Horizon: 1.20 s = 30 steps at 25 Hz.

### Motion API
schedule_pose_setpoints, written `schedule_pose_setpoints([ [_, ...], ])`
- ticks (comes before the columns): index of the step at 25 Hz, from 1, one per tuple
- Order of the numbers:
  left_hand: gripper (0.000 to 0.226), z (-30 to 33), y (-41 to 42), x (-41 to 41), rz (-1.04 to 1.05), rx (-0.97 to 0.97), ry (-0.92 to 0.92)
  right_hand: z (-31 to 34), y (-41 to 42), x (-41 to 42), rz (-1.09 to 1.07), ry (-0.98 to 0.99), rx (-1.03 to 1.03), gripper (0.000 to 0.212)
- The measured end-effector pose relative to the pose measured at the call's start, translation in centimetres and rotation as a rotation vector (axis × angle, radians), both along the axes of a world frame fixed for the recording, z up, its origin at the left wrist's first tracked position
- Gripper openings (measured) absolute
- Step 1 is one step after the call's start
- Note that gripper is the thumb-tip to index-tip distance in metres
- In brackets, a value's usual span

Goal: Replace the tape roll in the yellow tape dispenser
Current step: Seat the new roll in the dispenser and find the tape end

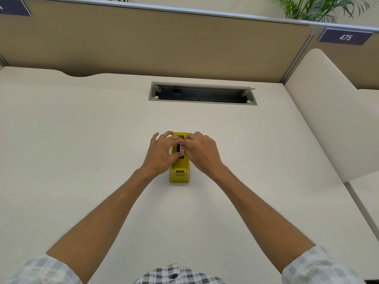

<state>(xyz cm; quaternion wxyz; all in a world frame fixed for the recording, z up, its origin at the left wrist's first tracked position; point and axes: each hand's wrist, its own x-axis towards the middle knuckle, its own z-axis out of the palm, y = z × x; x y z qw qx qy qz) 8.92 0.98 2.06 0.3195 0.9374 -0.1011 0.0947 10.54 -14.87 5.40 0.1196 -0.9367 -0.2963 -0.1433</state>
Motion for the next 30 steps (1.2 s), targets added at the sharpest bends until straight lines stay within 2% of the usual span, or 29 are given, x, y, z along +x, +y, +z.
schedule_pose_setpoints([
  [6, 0.038, 0.2, -0.1, 0.1, 0.012, 0.019, 0.025, -0.1, 0.5, 0.1, 0.016, -0.073, -0.142, 0.001],
  [10, 0.04, 0.3, 0.0, -0.1, 0.012, -0.001, 0.023, -0.7, 0.6, 0.2, 0.004, -0.018, -0.185, 0.01],
  [14, 0.039, 0.2, -0.1, -0.2, 0.02, -0.012, 0.002, -0.8, 0.4, 0.1, -0.09, 0.061, -0.027, 0.017],
  [17, 0.039, 0.1, -0.1, -0.2, 0.016, -0.026, 0.005, -0.4, 0.0, -0.1, -0.065, 0.064, 0.086, 0.019],
  [21, 0.035, 0.2, -0.1, -0.1, 0.017, -0.025, 0.003, 0.0, 0.1, 0.1, -0.013, 0.001, -0.042, 0.016],
  [24, 0.035, 0.2, -0.2, -0.1, 0.021, -0.01, 0.006, 0.3, 0.5, 0.1, 0.02, -0.083, -0.13, 0.004],
  [30, 0.037, 0.2, -0.1, -0.1, 0.009, -0.012, 0.012, 0.2, 0.4, -0.2, 0.049, -0.142, -0.23, 0.005],
])
